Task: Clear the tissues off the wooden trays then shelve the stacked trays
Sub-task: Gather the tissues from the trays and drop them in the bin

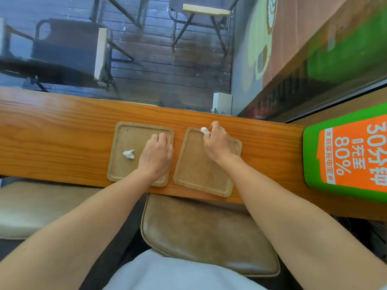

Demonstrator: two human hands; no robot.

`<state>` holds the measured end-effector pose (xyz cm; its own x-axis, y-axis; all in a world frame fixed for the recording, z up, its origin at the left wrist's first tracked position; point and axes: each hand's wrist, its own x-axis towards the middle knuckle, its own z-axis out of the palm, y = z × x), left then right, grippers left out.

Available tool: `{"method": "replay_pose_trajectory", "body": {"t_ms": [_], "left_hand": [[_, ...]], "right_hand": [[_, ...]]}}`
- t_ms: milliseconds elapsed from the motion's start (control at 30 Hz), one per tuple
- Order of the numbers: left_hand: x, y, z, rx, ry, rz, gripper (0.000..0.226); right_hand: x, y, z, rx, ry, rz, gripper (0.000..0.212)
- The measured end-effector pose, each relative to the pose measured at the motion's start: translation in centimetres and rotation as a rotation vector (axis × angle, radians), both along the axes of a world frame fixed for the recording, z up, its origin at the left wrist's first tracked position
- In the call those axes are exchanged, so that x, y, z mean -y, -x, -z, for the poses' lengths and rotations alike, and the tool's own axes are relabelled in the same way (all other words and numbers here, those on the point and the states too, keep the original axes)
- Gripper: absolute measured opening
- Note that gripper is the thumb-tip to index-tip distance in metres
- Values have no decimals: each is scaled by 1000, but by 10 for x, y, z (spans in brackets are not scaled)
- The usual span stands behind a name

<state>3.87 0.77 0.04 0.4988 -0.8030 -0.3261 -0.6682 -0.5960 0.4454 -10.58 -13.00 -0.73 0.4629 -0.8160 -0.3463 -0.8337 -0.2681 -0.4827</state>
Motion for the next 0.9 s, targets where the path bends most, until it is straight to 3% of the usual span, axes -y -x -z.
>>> {"method": "replay_pose_trajectory", "body": {"t_ms": [167, 267, 433, 533, 733, 900], "left_hand": [[-31, -14, 11, -5, -108, -34, 50], [-41, -11, 15, 2, -177, -22, 61], [-52, -1, 21, -62, -211, -95, 53], [-57, 2, 23, -94, -202, -111, 37], [-67, 2, 22, -143, -222, -69, 9], [-76, -9, 13, -182, -216, -91, 23]], "right_hand": [[12, -22, 13, -196, 66, -117, 47], [14, -27, 23, -275, 10, -165, 49], [11, -28, 34, -261, 37, -199, 23], [10, -28, 35, -253, 61, -230, 2], [6, -30, 32, -173, 88, -226, 13], [-10, -36, 25, -86, 39, -162, 23]]}}
